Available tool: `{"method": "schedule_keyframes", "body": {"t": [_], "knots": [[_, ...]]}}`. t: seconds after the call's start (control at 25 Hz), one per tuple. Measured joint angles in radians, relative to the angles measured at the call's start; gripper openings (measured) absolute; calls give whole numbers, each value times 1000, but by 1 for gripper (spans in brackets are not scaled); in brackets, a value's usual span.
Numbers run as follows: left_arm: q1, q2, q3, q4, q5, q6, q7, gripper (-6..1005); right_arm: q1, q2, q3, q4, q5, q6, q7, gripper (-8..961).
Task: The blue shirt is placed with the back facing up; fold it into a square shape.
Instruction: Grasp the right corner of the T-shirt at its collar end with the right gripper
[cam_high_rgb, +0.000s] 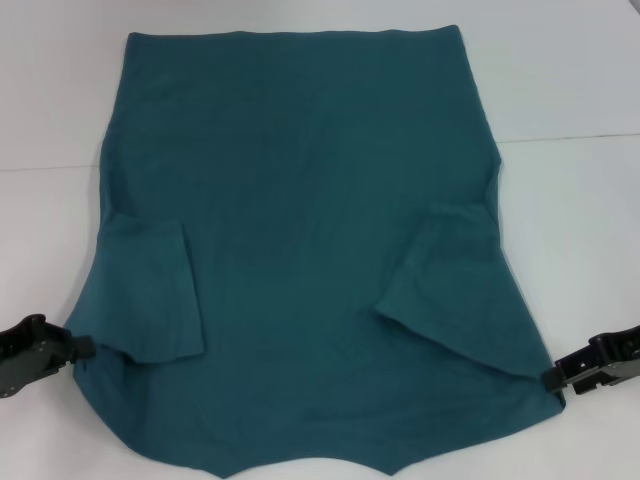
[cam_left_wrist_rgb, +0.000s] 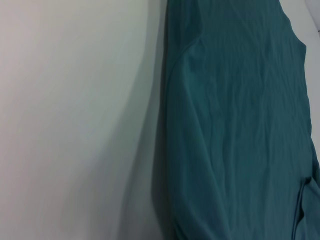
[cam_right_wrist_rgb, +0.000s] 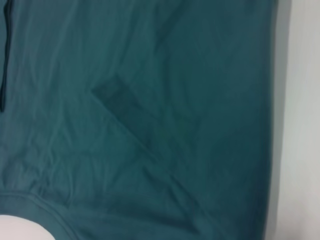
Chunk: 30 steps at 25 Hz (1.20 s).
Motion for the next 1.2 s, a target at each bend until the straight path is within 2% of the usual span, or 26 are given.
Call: {"method": "schedule_keyframes", "body": {"t": [0.24,0.96,1.2], "knots": [[-1,0,0,0,0,-1,1,7,11,11,-28,2,-1,13,9,574],[1,0,0,-1,0,-4,2,7,21,19,-81,0,-1,42,30,574],[0,0,0,-2,0,-7,2,6,28,29,-119,-3,-2,53,30,564]]}}
